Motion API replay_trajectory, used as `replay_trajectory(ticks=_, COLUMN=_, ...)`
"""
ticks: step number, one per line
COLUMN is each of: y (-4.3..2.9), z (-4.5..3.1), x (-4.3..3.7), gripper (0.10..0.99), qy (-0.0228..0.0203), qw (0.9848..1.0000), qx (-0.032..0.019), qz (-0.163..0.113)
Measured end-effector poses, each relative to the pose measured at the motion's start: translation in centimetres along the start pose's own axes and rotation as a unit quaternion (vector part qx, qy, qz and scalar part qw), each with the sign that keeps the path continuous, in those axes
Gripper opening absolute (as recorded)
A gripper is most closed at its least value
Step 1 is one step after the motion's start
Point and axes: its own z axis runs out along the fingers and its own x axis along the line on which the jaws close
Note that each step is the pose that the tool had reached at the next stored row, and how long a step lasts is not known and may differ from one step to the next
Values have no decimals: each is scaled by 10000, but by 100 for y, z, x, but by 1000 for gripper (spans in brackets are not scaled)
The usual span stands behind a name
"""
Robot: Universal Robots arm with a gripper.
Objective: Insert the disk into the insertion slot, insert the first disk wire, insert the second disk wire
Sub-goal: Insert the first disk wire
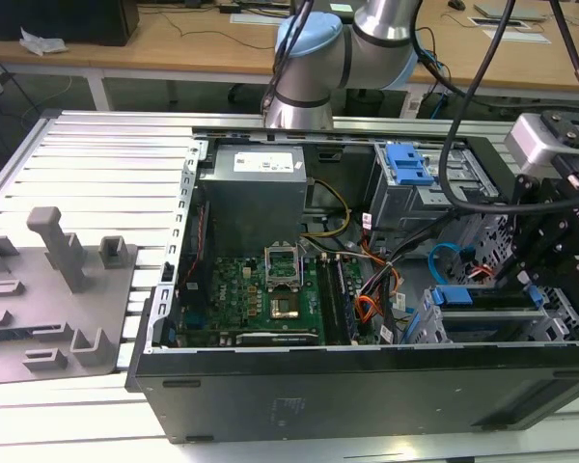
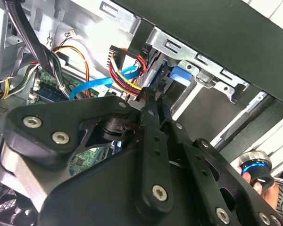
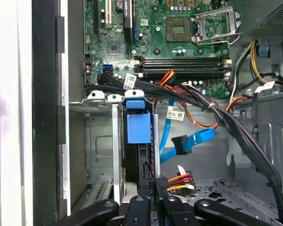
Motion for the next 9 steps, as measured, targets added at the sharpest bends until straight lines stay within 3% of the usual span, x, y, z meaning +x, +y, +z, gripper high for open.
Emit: replay_trajectory(ticks=9, y=-19, z=38, x=48, gripper=169, qy=-54, qw=10000, qx=-22, qz=-4)
